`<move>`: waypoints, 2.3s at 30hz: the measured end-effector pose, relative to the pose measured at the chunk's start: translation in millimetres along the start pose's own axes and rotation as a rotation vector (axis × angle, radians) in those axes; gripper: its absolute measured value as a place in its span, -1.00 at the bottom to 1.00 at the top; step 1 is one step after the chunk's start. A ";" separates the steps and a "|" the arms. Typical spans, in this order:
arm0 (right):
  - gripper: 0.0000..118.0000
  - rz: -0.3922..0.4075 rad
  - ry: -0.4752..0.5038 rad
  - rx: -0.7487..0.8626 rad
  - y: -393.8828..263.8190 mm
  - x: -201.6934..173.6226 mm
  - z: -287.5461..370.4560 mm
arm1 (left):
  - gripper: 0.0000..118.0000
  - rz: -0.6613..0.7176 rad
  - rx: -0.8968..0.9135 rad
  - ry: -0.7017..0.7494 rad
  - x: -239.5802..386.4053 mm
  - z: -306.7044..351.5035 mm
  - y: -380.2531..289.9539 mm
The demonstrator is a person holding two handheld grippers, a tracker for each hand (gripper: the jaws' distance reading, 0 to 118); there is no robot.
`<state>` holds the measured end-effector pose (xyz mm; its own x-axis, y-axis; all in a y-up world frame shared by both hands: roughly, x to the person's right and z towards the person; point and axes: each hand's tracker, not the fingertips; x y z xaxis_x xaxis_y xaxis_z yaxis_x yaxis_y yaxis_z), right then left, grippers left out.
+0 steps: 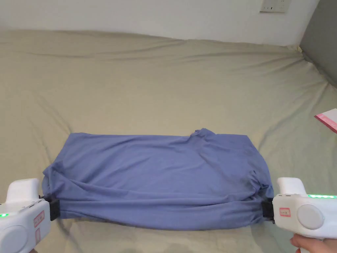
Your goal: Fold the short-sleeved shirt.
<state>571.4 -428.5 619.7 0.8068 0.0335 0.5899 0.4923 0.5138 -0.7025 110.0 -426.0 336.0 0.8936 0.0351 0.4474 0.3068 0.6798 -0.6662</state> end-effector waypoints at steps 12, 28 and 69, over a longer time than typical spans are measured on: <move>-0.69 -0.028 0.021 -0.062 -48.1 4.3 80.5 | -0.82 -0.084 -0.033 -0.002 -20.8 56.1 -25.3; 0.66 -0.082 -0.154 -0.108 -102.2 13.0 22.2 | 0.72 -0.101 -0.244 0.075 -28.4 8.4 -85.4; -0.97 0.260 -0.104 0.816 26.1 -149.1 211.0 | -1.00 -0.321 0.577 -0.017 86.0 129.6 73.3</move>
<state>395.0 -239.2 597.5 0.8077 0.2937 0.5113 -0.1250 0.9327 -0.3382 166.9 -278.2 403.0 0.7801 -0.2269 0.5831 0.3285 0.9417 -0.0731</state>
